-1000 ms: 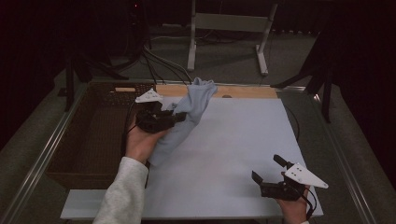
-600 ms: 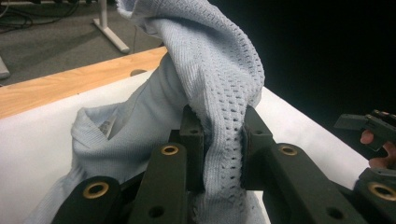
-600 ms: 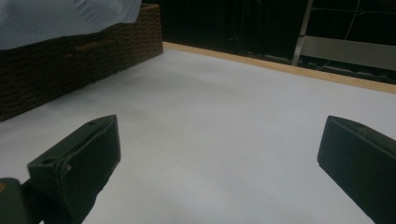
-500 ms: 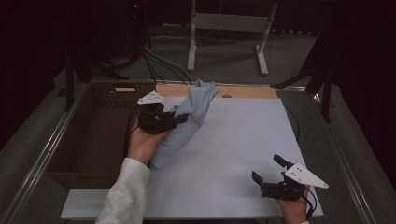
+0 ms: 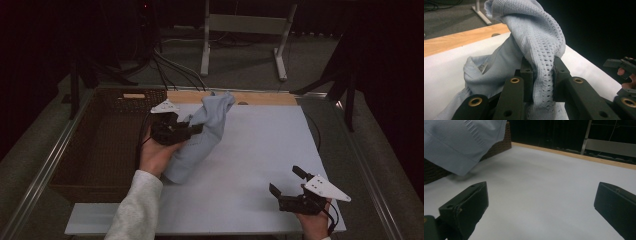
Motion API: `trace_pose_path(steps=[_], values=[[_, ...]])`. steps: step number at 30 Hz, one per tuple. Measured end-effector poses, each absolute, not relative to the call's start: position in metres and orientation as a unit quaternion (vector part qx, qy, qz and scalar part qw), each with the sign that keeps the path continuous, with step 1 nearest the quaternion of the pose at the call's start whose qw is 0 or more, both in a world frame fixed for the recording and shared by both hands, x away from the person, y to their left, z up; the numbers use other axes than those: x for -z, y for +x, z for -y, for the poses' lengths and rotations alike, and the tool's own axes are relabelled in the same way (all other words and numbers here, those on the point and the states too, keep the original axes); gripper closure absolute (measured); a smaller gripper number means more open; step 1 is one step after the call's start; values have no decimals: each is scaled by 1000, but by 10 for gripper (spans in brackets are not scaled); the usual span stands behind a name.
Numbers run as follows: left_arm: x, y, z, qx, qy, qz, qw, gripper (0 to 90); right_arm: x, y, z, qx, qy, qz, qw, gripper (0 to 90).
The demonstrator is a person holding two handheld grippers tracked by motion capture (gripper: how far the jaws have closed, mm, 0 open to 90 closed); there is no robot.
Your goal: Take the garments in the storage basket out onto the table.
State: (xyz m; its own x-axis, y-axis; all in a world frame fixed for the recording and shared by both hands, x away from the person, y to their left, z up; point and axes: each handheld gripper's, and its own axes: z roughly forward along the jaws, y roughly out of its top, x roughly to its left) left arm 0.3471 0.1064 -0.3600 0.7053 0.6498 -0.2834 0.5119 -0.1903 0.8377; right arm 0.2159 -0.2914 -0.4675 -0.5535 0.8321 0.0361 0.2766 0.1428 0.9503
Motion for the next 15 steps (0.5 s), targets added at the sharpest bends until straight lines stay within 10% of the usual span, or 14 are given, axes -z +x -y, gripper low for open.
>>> trace_pose_path(steps=[15], values=[[367,349,-97,-53,768,-375,516,761,467,216,292,-525,392,-707,266,0]])
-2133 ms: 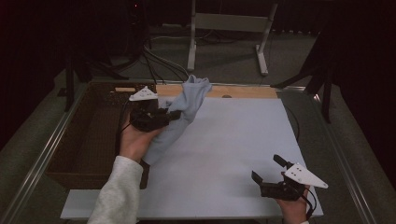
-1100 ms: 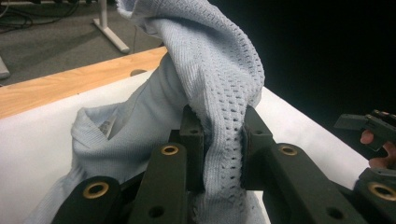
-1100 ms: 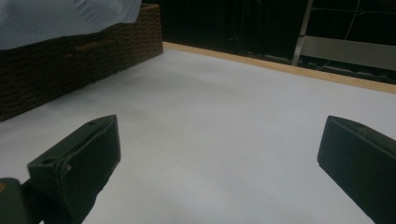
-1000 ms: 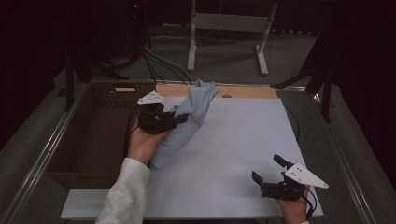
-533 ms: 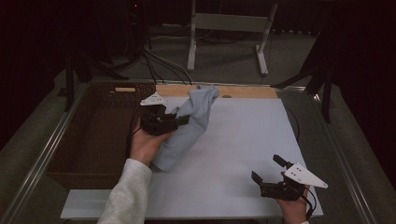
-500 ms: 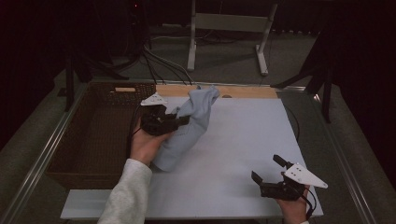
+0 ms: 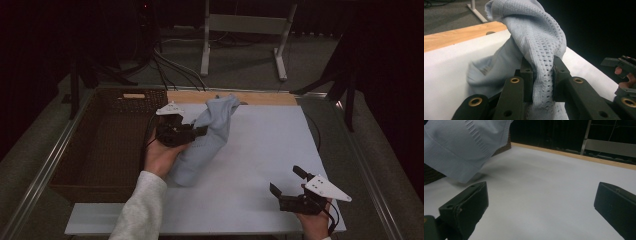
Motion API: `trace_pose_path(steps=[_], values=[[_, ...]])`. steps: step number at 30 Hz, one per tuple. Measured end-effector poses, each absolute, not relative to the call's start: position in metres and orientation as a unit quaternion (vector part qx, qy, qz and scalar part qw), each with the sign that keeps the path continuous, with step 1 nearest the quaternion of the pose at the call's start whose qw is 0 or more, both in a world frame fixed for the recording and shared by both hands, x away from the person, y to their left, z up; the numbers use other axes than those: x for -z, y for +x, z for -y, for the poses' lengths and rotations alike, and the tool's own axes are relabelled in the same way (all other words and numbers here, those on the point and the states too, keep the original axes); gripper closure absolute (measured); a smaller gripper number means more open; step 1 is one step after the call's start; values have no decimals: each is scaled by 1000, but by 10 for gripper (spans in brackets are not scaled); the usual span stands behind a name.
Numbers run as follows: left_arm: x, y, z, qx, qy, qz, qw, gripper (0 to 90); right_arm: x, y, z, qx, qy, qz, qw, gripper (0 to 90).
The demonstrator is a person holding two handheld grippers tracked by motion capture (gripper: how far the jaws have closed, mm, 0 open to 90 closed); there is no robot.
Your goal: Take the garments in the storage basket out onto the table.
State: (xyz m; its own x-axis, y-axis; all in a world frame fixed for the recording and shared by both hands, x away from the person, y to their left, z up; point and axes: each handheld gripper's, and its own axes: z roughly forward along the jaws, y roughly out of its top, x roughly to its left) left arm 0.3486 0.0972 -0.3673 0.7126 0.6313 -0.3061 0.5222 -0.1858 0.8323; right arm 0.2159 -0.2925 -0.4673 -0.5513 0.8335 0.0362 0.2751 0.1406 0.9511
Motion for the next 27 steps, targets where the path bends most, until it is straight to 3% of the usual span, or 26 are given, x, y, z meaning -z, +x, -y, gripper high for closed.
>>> trace_pose_path(steps=[27], values=[[384,347,-103,-58,761,-396,510,752,467,216,292,-525,392,-707,266,0]])
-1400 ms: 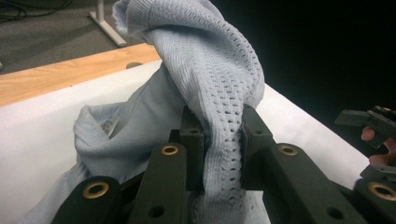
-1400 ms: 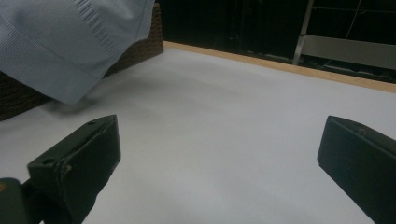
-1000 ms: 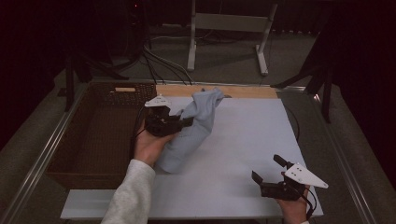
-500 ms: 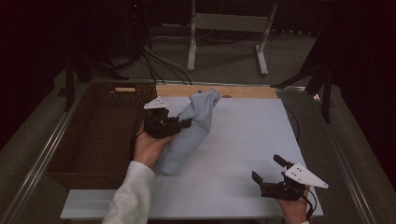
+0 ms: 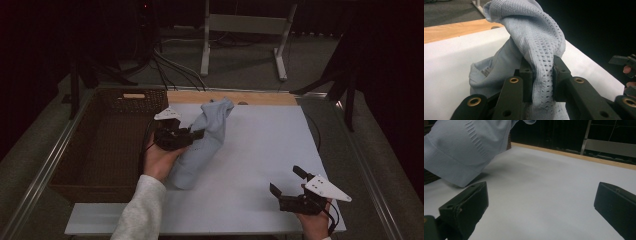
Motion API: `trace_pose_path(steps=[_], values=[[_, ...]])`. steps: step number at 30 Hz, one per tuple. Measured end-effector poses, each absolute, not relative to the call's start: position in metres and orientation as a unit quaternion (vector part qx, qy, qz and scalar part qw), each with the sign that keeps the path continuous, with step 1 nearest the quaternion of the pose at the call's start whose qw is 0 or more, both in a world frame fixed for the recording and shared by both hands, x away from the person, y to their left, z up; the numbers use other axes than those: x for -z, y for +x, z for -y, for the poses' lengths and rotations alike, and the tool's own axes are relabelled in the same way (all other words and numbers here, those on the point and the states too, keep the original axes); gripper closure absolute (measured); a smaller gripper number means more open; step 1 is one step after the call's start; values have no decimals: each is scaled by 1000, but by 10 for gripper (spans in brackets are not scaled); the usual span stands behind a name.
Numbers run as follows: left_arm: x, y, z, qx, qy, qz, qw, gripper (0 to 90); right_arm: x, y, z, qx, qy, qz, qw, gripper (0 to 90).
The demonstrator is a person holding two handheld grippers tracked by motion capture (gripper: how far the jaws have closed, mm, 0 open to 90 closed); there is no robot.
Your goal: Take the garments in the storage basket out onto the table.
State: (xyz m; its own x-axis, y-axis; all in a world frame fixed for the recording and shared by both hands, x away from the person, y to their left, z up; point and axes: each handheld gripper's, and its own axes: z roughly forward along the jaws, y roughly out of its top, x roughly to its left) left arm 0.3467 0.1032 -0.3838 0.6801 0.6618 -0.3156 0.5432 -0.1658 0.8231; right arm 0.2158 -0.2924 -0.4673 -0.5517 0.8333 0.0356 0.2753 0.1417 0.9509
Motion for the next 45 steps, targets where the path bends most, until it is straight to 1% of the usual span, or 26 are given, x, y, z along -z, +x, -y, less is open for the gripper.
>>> trace_pose_path(steps=[16,45], values=[[390,344,-98,-85,764,-397,500,734,467,216,292,-525,391,-708,265,0],[404,342,-85,-89,763,-397,501,738,467,216,292,-526,390,-708,265,0]])
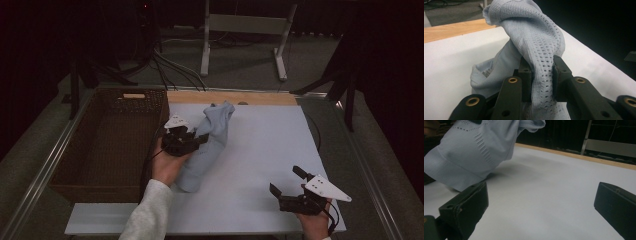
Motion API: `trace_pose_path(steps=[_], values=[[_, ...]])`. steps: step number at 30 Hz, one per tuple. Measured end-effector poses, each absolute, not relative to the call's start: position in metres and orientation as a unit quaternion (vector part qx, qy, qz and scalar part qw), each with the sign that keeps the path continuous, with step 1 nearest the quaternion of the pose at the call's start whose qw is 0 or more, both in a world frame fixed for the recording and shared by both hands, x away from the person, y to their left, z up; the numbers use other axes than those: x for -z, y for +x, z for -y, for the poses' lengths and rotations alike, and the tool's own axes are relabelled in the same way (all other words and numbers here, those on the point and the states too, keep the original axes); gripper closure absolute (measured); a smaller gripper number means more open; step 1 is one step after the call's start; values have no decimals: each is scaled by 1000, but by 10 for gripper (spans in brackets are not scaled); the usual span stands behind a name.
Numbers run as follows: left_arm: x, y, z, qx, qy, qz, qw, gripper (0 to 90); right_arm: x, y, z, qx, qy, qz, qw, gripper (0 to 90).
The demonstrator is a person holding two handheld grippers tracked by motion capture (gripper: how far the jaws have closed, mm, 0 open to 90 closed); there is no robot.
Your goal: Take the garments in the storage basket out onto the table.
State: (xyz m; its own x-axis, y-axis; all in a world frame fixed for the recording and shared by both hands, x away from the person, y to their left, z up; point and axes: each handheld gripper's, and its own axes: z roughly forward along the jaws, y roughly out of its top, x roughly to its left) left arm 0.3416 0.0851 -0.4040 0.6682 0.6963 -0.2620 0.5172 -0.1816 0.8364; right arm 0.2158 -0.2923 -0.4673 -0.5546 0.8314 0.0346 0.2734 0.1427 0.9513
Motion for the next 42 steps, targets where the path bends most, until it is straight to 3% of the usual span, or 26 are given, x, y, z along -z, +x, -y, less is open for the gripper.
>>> trace_pose_path(steps=[30,32,35,40,42], values=[[423,336,-64,-72,779,-376,496,690,467,216,292,-526,390,-708,265,0],[424,335,-63,-64,781,-371,499,642,467,216,292,-526,390,-708,264,0],[423,334,-63,-54,772,-371,514,450,467,216,292,-526,390,-708,264,0],[421,331,-64,-70,770,-377,510,210,467,216,291,-525,391,-709,263,0],[420,330,-66,-75,766,-382,511,154,468,216,291,-525,390,-709,263,0]])
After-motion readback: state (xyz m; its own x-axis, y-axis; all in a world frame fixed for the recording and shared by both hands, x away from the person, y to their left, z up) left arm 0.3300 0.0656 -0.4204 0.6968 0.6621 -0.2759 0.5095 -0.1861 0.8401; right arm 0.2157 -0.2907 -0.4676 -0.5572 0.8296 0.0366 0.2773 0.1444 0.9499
